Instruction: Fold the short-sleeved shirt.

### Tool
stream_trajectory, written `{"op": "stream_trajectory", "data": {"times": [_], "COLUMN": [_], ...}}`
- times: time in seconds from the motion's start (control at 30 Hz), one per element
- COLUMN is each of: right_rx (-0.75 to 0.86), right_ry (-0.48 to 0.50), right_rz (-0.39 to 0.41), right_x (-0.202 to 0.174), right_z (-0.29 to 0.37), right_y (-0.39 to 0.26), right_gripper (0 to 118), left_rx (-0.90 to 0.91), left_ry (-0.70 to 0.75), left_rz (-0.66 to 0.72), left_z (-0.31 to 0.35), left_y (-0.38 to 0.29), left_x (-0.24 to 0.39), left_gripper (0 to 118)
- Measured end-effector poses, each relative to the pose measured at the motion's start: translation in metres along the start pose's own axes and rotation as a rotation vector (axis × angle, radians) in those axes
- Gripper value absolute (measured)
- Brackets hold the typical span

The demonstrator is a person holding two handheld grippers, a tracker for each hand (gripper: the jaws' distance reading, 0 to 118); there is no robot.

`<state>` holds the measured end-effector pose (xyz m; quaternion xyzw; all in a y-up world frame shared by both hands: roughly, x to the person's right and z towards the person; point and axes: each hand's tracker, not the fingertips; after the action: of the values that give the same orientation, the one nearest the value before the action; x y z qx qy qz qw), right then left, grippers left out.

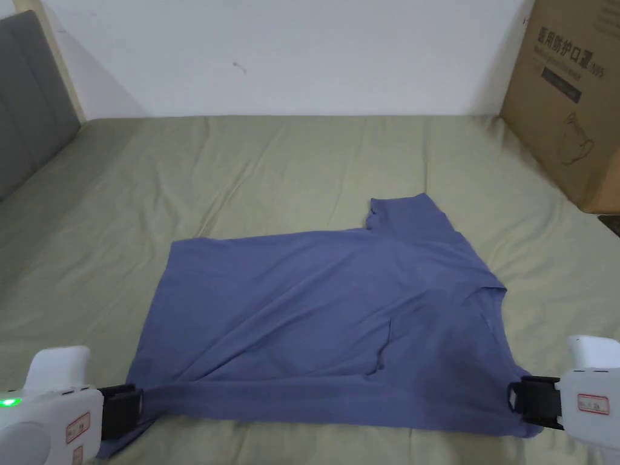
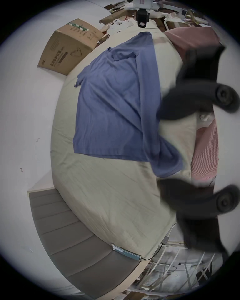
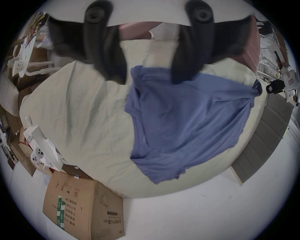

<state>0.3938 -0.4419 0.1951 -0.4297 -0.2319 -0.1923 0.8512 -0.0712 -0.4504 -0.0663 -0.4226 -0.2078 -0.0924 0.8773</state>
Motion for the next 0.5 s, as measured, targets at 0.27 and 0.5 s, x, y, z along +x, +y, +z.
{"op": "stream_trajectory", "data": {"times": [0.27, 0.5], "right_rx": [-0.09, -0.124], "right_ry": [0.06, 0.039], "right_rz": [0.01, -0.005], "right_x": [-0.015, -0.009], "right_z": [-0.004, -0.015], "right_y": [-0.048, -0.051], "right_gripper": [4, 4], "left_rx": [-0.039, 0.009], "left_ry": [-0.018, -0.036], "left_rz": [0.069, 0.245], "left_z": [-0.009, -0.037], "left_y": [-0.039, -0.013], "left_x": [-0.011, -0.058], "left_gripper": [7, 100]}}
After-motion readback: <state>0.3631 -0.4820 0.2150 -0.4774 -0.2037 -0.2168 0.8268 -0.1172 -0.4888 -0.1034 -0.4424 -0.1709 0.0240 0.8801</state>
